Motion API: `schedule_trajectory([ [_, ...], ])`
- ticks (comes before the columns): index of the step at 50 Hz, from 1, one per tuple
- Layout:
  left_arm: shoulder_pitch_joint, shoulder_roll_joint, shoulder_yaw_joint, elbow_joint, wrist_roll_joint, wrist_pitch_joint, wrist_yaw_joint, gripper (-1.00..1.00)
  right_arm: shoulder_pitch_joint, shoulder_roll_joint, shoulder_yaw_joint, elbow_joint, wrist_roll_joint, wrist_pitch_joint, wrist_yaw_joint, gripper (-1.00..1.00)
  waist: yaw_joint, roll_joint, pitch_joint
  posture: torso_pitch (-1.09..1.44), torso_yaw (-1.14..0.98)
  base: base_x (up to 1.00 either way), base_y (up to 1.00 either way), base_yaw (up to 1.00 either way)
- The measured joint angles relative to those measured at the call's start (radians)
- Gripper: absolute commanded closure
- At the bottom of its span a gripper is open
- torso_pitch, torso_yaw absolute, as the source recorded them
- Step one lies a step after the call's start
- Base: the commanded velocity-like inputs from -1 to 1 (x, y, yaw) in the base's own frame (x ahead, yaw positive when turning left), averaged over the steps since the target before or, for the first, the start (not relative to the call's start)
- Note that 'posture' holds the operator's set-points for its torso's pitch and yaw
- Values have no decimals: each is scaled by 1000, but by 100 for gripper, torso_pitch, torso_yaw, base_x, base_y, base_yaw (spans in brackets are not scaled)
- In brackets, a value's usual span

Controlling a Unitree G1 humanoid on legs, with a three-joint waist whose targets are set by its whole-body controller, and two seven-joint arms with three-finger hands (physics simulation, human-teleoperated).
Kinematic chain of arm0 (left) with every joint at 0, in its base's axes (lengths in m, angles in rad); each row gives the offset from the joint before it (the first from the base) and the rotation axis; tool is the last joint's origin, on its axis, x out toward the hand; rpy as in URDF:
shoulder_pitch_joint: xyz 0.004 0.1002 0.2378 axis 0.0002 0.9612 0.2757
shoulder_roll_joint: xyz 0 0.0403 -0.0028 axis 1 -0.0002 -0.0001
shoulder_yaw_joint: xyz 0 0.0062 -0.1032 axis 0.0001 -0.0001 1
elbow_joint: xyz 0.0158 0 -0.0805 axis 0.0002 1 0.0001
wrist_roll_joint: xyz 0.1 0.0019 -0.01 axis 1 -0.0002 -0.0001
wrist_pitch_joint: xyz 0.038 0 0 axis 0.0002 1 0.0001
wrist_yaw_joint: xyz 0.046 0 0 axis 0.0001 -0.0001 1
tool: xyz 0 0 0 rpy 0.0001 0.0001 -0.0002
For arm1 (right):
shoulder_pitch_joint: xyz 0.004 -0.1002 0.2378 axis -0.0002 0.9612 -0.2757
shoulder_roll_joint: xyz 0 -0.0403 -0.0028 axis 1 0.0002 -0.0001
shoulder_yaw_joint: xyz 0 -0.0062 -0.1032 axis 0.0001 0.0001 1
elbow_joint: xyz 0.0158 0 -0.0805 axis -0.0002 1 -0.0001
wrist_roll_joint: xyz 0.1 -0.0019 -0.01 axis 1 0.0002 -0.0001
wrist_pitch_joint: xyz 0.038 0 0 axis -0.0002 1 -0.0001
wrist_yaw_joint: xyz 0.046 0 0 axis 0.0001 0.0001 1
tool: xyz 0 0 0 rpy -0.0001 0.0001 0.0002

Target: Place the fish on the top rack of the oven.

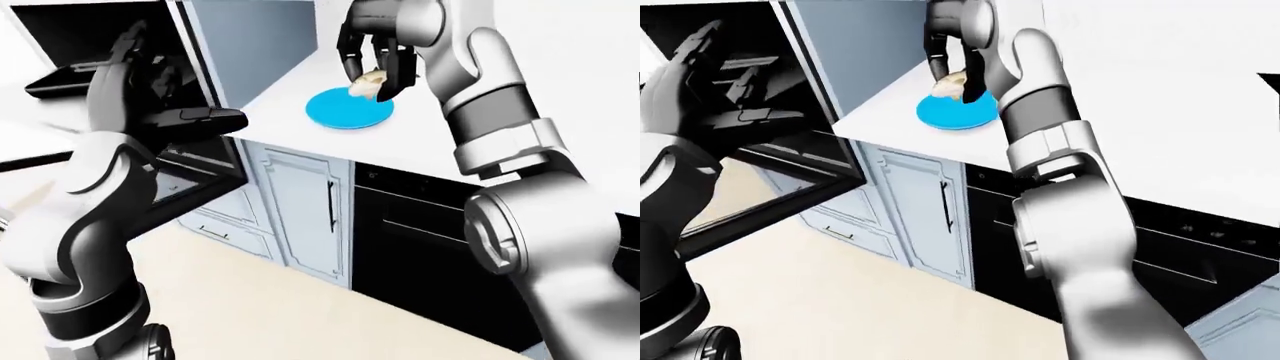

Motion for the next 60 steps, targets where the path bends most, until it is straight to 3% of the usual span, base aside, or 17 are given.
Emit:
schedule_trajectory([
  [1,0,2,2,-2,0,-2,-1,-100,-1,2,0,2,0,1,-1,100,4,21,-6,0,0,0,0,100],
  [2,0,5,6,-1,2,-5,-2,-100,-2,8,1,1,1,1,-2,100,11,28,-11,0,0,0,0,100],
  [5,16,4,16,15,13,-7,1,-100,11,31,14,8,11,-11,-4,100,28,-1,-20,0,0,0,0,100],
  [7,15,4,14,22,16,-3,0,-100,12,34,17,19,15,-17,-1,99,25,-30,-22,0,0,0,0,100],
  [13,10,6,17,15,13,-3,-3,-100,-8,21,10,12,10,-16,-7,100,1,-111,9,0,0,0,0,100],
  [15,0,7,16,15,11,-4,-3,-100,-15,15,8,10,8,-15,-10,99,-10,-149,-3,0,0,0,0,100],
  [20,15,-2,-3,16,2,-5,-12,-100,0,6,5,23,-3,-6,-5,100,-4,-133,-11,0,0,0,0,100],
  [25,6,0,6,11,7,-11,-9,-100,5,8,4,5,1,-9,-7,100,-7,-59,0,0,0,0,0,100],
  [29,2,1,5,1,3,-11,-8,-100,10,6,3,8,-1,-6,-7,99,-10,13,-5,0,0,0,0,100],
  [30,1,5,9,1,3,-11,-7,-100,9,10,4,3,-1,-6,-7,100,-4,22,-8,0,0,0,0,100],
  [34,19,3,23,15,11,6,8,-100,28,38,19,5,11,-20,-1,99,22,-8,-11,0,0,0,0,100],
  [42,6,6,18,5,6,1,6,-100,23,23,12,-26,6,-21,-5,100,1,-105,3,0,0,0,0,100],
  [44,-2,8,18,5,5,1,6,-100,14,20,10,-22,4,-22,-6,100,-6,-144,-4,0,0,0,0,100],
  [46,5,-3,9,-3,0,0,5,-100,23,11,5,-23,1,-20,-8,99,-22,-142,-3,0,0,0,0,100],
  [49,13,-2,-4,5,-9,6,-3,-100,34,6,4,-11,-7,-11,2,100,-7,-141,-10,0,0,0,0,100],
  [57,3,4,7,-5,-4,-3,1,-100,41,9,5,-29,-4,-16,9,100,-8,-27,1,0,0,0,6,81],
  [60,2,7,19,-8,4,-9,5,-100,37,21,13,-36,5,-30,7,100,-6,-22,-1,0,0,0,11,0],
])
